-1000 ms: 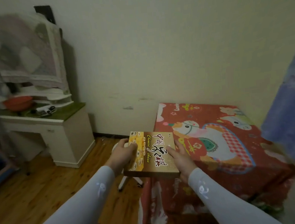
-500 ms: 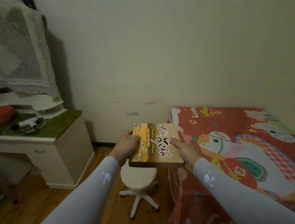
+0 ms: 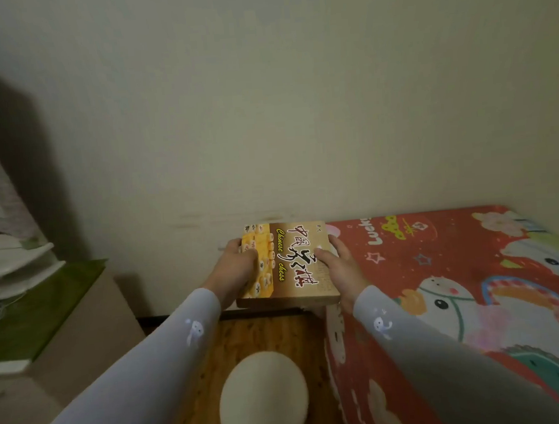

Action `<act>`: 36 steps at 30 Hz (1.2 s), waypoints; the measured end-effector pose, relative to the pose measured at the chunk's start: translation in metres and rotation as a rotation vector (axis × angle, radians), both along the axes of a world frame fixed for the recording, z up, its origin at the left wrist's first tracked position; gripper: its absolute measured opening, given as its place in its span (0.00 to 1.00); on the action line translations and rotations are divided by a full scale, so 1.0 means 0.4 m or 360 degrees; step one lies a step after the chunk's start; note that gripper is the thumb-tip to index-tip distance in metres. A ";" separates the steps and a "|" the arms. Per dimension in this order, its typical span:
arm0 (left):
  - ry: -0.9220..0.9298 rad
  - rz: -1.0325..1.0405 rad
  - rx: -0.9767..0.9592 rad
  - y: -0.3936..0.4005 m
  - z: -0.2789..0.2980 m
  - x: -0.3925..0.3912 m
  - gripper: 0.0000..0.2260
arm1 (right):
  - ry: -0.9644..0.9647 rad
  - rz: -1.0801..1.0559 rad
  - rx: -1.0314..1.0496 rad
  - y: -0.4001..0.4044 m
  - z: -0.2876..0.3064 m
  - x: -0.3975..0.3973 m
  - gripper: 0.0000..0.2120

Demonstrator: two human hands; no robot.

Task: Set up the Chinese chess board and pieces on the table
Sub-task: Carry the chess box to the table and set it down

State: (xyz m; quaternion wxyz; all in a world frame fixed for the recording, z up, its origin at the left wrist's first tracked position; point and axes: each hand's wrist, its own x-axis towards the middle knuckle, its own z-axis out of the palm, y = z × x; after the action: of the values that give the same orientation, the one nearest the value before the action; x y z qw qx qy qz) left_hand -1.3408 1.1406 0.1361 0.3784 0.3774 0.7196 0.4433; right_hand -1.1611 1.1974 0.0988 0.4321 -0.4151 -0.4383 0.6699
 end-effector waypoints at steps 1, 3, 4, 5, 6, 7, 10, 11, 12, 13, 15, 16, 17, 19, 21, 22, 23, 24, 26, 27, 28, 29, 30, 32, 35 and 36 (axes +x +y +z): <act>-0.0002 -0.0030 -0.0011 0.055 0.001 -0.006 0.19 | 0.0016 -0.0017 -0.0006 0.052 -0.003 -0.009 0.22; -0.0018 -0.0072 -0.0019 0.164 0.007 -0.012 0.18 | 0.0029 -0.0053 -0.0018 0.155 0.002 -0.012 0.22; -0.0019 -0.0099 0.0005 0.227 0.014 -0.011 0.18 | 0.0027 -0.0070 -0.0007 0.211 0.012 -0.008 0.22; -0.0017 -0.0123 0.0014 0.284 0.021 -0.006 0.19 | 0.0006 -0.0103 -0.0001 0.258 0.019 -0.001 0.22; -0.0021 -0.0148 0.0009 0.337 0.025 0.001 0.19 | -0.0013 -0.0157 0.0005 0.298 0.027 0.009 0.22; -0.0034 -0.0202 0.0022 0.396 0.033 0.015 0.19 | -0.0025 -0.0225 0.0029 0.336 0.042 0.026 0.22; -0.0075 -0.0353 0.0072 0.530 0.055 0.077 0.16 | -0.0039 -0.0421 0.0075 0.430 0.060 0.095 0.21; -0.0095 -0.0433 0.0078 0.579 0.058 0.109 0.15 | -0.0082 -0.0531 0.0095 0.459 0.066 0.126 0.20; -0.0106 -0.0485 0.0090 0.613 0.060 0.137 0.14 | -0.0108 -0.0603 0.0094 0.479 0.064 0.154 0.19; -0.0125 -0.0521 0.0097 0.634 0.063 0.158 0.12 | -0.0118 -0.0649 0.0079 0.488 0.062 0.176 0.18; -0.0141 -0.0650 0.0091 0.706 0.054 0.226 0.11 | -0.0075 -0.0803 0.0059 0.511 0.052 0.239 0.20; -0.0122 -0.0694 0.0098 0.728 0.050 0.253 0.12 | -0.0010 -0.0845 0.0034 0.512 0.050 0.261 0.22; -0.0122 -0.0733 0.0091 0.745 0.042 0.274 0.12 | 0.0013 -0.0876 0.0017 0.506 0.052 0.277 0.23; -0.0162 -0.0930 0.0092 0.809 0.037 0.364 0.11 | 0.0013 -0.1073 0.0026 0.517 0.041 0.353 0.24; -0.0185 -0.1108 0.0084 0.855 0.032 0.445 0.11 | 0.0046 -0.1227 0.0002 0.518 0.040 0.419 0.25; -0.0205 -0.1173 0.0090 0.867 0.029 0.474 0.10 | 0.0068 -0.1275 -0.0020 0.516 0.032 0.446 0.25; -0.0239 -0.1261 0.0093 0.890 0.021 0.512 0.10 | 0.0088 -0.1346 -0.0030 0.517 0.020 0.478 0.24; -0.0262 -0.1348 0.0112 0.916 0.010 0.548 0.09 | 0.0095 -0.1424 -0.0031 0.521 0.012 0.501 0.25; -0.0281 -0.1540 0.0121 0.974 -0.022 0.608 0.08 | 0.0114 -0.1605 -0.0001 0.530 -0.010 0.538 0.26; -0.0296 -0.1630 0.0118 0.998 -0.038 0.631 0.09 | 0.0116 -0.1677 0.0021 0.536 -0.023 0.551 0.27; -0.0323 -0.1732 0.0116 1.025 -0.057 0.652 0.09 | 0.0111 -0.1763 0.0038 0.546 -0.043 0.559 0.27; -0.0327 -0.1809 0.0119 1.053 -0.083 0.668 0.10 | 0.0096 -0.1827 0.0048 0.555 -0.065 0.563 0.27; -0.0337 -0.1861 0.0112 1.072 -0.105 0.679 0.10 | 0.0095 -0.1862 0.0041 0.560 -0.079 0.559 0.27; -0.0360 -0.1983 0.0113 1.134 -0.172 0.700 0.11 | 0.0134 -0.1958 0.0051 0.589 -0.149 0.548 0.26; -0.0387 -0.2100 0.0075 1.214 -0.308 0.723 0.10 | 0.0178 -0.2053 0.0053 0.638 -0.292 0.525 0.25; -0.0372 -0.2139 0.0031 1.227 -0.354 0.730 0.10 | 0.0164 -0.2077 0.0016 0.644 -0.331 0.521 0.24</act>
State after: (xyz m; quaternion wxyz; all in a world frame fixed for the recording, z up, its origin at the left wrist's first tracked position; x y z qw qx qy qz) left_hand -1.0487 1.6314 -0.0054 0.6435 0.6953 0.2794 0.1563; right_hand -0.9526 1.4551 -0.0337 0.7725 -0.5611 -0.0782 0.2869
